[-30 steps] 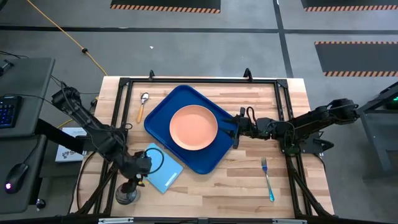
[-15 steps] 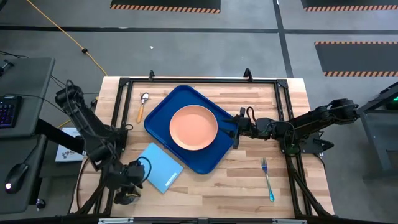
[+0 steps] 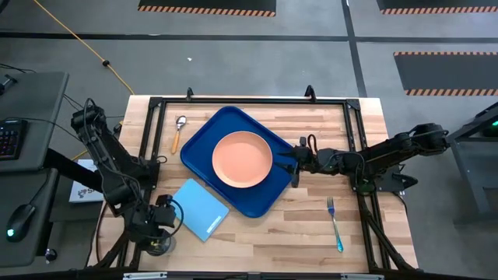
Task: Pick and place plate/cup/fork/spoon on tray
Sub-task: Put the blue glass on the blue serving tray to the top left of the light orange plate
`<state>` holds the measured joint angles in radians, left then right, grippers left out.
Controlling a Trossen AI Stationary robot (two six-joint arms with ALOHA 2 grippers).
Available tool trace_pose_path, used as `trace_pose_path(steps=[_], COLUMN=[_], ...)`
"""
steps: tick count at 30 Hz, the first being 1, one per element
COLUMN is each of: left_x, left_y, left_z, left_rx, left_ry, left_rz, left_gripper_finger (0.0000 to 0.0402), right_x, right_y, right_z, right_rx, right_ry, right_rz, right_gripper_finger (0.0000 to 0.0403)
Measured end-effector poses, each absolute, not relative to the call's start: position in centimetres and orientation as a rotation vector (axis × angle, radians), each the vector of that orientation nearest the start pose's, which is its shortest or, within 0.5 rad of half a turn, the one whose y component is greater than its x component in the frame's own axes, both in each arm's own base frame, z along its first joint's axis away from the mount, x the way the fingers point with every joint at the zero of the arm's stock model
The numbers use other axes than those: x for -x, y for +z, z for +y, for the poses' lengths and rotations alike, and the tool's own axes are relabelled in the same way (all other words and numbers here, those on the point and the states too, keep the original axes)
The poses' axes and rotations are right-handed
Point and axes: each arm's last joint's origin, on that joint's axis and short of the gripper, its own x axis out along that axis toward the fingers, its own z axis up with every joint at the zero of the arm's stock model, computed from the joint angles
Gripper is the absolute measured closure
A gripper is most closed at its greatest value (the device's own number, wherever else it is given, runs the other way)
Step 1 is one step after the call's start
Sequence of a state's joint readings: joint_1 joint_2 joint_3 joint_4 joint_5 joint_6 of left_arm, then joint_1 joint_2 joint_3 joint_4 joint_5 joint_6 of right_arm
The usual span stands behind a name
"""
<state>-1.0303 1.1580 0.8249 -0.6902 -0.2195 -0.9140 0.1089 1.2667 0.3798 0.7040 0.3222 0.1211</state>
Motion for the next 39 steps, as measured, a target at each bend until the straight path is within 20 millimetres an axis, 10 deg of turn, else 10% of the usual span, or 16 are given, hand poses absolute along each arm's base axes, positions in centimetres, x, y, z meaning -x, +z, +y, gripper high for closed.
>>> trace_pose_path(steps=[39], left_x=[-10.9], left_y=[21.9], left_z=[-19.4], left_rx=[0.11], left_ry=[-0.281], left_rz=[1.209], left_gripper_finger=[0.0307], right_x=[-23.5], right_y=[18.3], right_z=[1.6], right_rx=[-0.084], right_ry=[-0.226], right_rz=[0.199], right_gripper_finger=[0.0224])
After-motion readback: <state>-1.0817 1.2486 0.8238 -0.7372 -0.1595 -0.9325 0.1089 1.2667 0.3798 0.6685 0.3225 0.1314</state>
